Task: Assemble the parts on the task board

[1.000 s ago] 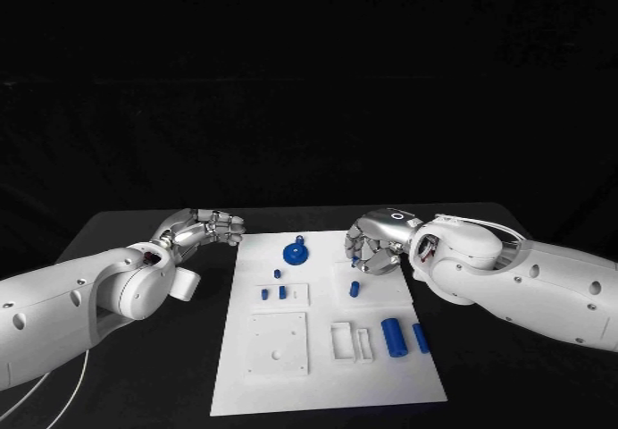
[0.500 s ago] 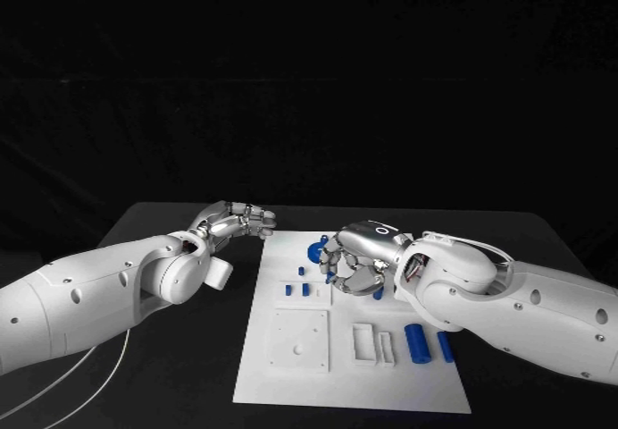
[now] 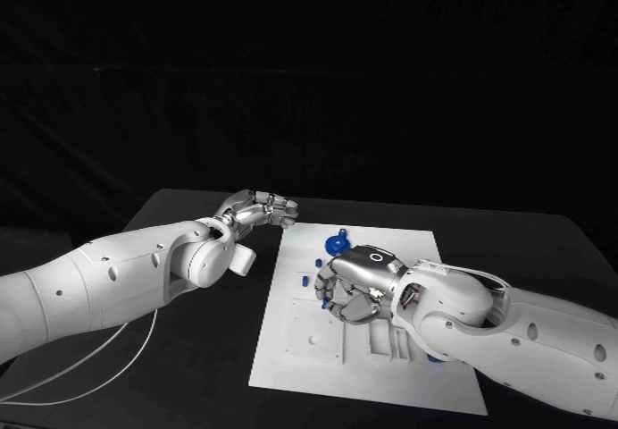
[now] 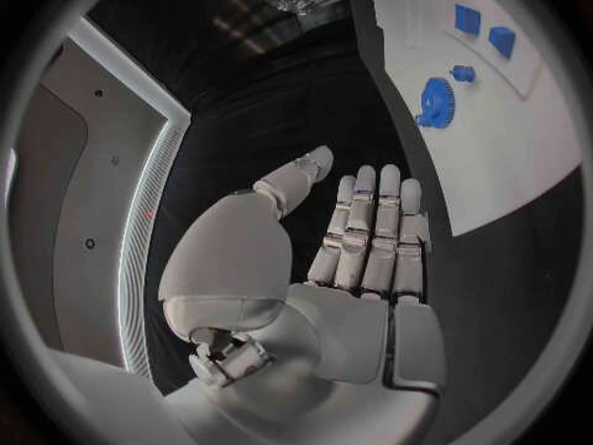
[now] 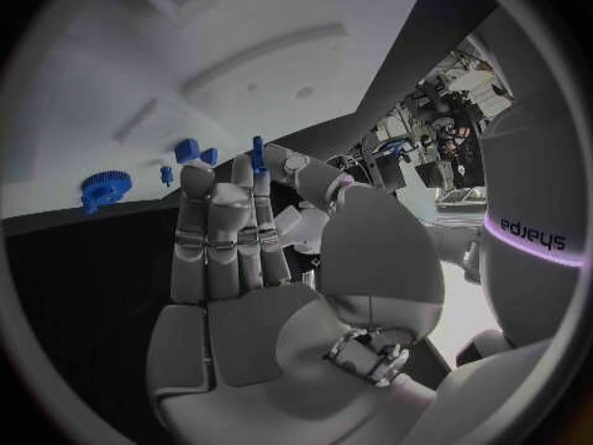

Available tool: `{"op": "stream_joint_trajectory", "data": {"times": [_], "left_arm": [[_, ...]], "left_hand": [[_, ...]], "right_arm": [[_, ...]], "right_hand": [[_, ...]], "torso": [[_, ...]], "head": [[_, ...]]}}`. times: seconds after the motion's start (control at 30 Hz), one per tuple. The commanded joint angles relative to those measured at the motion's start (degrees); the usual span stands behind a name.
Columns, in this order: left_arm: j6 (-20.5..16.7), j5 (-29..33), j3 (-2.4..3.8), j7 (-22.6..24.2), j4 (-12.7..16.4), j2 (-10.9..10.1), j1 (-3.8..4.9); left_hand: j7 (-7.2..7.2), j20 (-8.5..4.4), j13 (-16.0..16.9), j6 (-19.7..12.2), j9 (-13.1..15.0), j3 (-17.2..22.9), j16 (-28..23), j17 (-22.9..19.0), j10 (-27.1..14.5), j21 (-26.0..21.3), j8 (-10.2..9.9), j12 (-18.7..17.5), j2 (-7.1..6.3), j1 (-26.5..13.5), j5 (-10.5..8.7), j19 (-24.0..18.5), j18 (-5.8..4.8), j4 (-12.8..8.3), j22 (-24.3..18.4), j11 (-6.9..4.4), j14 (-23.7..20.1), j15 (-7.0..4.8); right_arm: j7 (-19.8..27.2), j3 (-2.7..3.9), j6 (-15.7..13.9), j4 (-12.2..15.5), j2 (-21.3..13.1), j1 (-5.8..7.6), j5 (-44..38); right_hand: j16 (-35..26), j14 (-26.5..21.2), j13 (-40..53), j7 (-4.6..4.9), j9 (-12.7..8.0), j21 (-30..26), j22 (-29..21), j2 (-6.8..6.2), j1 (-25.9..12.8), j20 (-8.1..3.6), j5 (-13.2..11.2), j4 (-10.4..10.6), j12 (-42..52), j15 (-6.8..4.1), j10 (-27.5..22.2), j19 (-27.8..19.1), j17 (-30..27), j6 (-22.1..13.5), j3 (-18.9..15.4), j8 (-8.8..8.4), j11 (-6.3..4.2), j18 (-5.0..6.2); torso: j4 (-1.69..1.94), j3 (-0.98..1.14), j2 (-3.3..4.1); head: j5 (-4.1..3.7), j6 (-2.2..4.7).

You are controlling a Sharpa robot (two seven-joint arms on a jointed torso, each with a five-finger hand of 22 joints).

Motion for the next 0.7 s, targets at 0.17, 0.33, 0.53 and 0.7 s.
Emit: {"op": "stream_joint_trajectory", "data": {"times": [0.17,0.33,0.53,0.7], "left_arm": [[-0.23,0.56,0.05,0.71,0.17,0.0,0.05],[-0.16,0.56,0.05,0.66,0.21,-0.05,0.05],[-0.03,0.56,0.05,0.61,0.21,-0.15,0.05],[-0.01,0.56,0.05,0.61,0.22,-0.24,0.05]], "left_hand": [[-0.26,0.31,-0.1,0.03,-0.1,-0.21,-0.3,0.12,-0.17,-0.37,0.37,-0.08,0.44,0.04,0.3,0.09,1.03,-0.01,0.11,-0.02,0.29,-0.03],[-0.26,0.31,-0.11,0.02,-0.11,-0.22,-0.33,0.14,-0.18,-0.39,0.37,-0.08,0.43,0.03,0.31,0.1,1.03,0.0,0.12,-0.01,0.29,-0.03],[-0.26,0.31,-0.13,0.0,-0.12,-0.23,-0.38,0.17,-0.19,-0.41,0.37,-0.08,0.42,0.02,0.32,0.09,1.02,0.0,0.14,-0.01,0.29,-0.03],[-0.25,0.31,-0.15,-0.01,-0.12,-0.23,-0.41,0.19,-0.2,-0.43,0.37,-0.09,0.42,0.01,0.33,0.09,1.01,0.0,0.15,0.0,0.29,-0.02]], "right_arm": [[0.26,-0.51,0.82,0.28,-0.22,-0.66,-2.84],[0.12,-0.7,1.04,0.4,-0.47,-1.06,-3.12],[-0.02,-1.01,1.36,0.33,-0.61,-1.59,-3.45],[-0.08,-1.15,1.44,-0.04,-0.71,-1.9,-3.71]], "right_hand": [[0.28,-1.25,0.16,-0.02,0.11,0.27,0.66,0.34,0.23,-0.3,0.29,-0.39,0.19,-0.76,0.4,0.09,-0.11,0.11,-0.11,0.02,0.08,1.37],[0.3,-1.25,0.2,-0.02,0.14,0.27,0.67,0.37,0.21,-0.3,0.31,-0.44,0.18,-0.76,0.4,0.09,-0.12,0.1,-0.16,0.02,0.08,1.37],[0.32,-1.25,0.27,-0.02,0.18,0.27,0.68,0.41,0.2,-0.31,0.36,-0.5,0.17,-0.76,0.41,0.1,-0.13,0.1,-0.2,0.01,0.07,1.37],[0.34,-1.25,0.31,-0.02,0.21,0.28,0.69,0.43,0.19,-0.31,0.4,-0.54,0.17,-0.76,0.41,0.1,-0.14,0.1,-0.22,0.01,0.07,1.37]], "torso": [[-0.1,0.19,0.03],[-0.18,0.23,0.02],[-0.15,0.23,0.0],[-0.14,0.2,0.02]], "head": [[0.85,-0.87],[1.15,-1.22],[1.31,-1.53],[1.43,-1.72]]}}
